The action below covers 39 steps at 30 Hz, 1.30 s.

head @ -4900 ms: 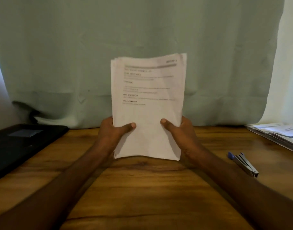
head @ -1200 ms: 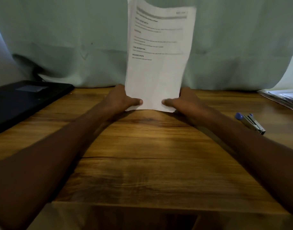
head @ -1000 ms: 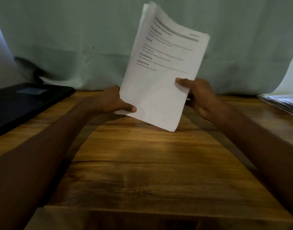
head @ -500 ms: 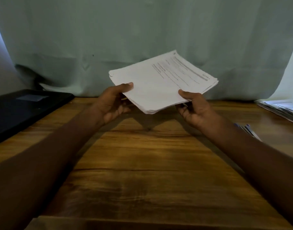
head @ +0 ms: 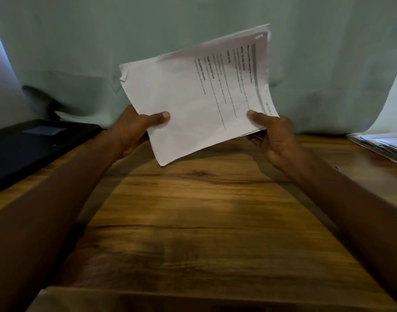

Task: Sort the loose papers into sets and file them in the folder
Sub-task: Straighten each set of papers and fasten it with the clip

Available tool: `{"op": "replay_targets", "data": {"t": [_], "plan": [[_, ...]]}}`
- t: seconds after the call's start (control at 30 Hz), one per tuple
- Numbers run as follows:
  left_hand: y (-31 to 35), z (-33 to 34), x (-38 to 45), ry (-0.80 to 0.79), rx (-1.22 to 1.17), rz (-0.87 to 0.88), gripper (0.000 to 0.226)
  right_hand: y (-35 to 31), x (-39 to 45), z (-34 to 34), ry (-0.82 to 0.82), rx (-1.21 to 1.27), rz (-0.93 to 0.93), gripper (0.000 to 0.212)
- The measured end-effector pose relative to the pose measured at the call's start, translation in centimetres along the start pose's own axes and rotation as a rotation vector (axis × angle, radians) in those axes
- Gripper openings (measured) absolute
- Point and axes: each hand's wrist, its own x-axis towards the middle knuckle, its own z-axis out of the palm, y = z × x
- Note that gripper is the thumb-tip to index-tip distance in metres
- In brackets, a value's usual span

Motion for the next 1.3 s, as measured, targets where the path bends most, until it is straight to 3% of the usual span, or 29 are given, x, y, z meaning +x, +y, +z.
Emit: {"op": "replay_targets", "data": {"t": [0.1, 0.17, 0.27, 0.47, 0.57, 0.77, 0.87, 0.97, 1.1, 1.2, 1.3], "plan": [[0.3, -0.6, 0.3, 0.002, 0.170, 0.006, 0.050, -1.1, 0.4, -0.7, -0.060, -0.109, -0.077, 0.034], [0.7, -0.8, 0.4, -0.029, 0.258, -0.021, 0.042, -1.5, 0.4, -1.1, -0.100, -0.308, -0.123, 0.039], [0.8, -0.7, 0.3, -0.021, 0.290, -0.024, 0.036, -1.0, -0.3, -1.1, -0.190, -0.388, -0.077, 0.049], [1.1, 0.1, 0.8, 0.151, 0.217, 0.037, 0.027, -0.3, -1.8, 0.9, -0.022, -0.551, -0.308, 0.038], [0.3, 1.3, 0.6, 0.245, 0.127, 0.048, 0.026, 0.4, -2.4, 1.6, 0.000, -0.565, -0.377, 0.044], [-0.1, 3.1, -0.2, 0.369, 0.210, 0.231, 0.031, 0.8, -3.6, 3.0, 0.019, -0.519, -0.457, 0.038], [-0.9, 3.0, -0.3, 0.353, 0.244, 0.228, 0.024, 1.5, -3.3, 2.9, 0.014, -0.625, -0.407, 0.043], [-1.8, 3.4, -0.9, 0.340, 0.294, 0.183, 0.034, 2.3, -3.4, 2.6, 0.028, -0.677, -0.274, 0.050], [-1.2, 3.5, -0.8, 0.387, 0.298, 0.219, 0.023, 1.7, -3.0, 2.5, 0.068, -0.710, -0.389, 0.049], [-1.4, 3.4, -1.0, 0.374, 0.416, 0.220, 0.039, 2.2, -2.9, 2.1, 0.055, -0.778, -0.365, 0.049], [-0.8, 3.4, -1.0, 0.412, 0.377, 0.253, 0.040, 1.5, -3.0, 2.2, 0.102, -0.820, -0.526, 0.045]]}}
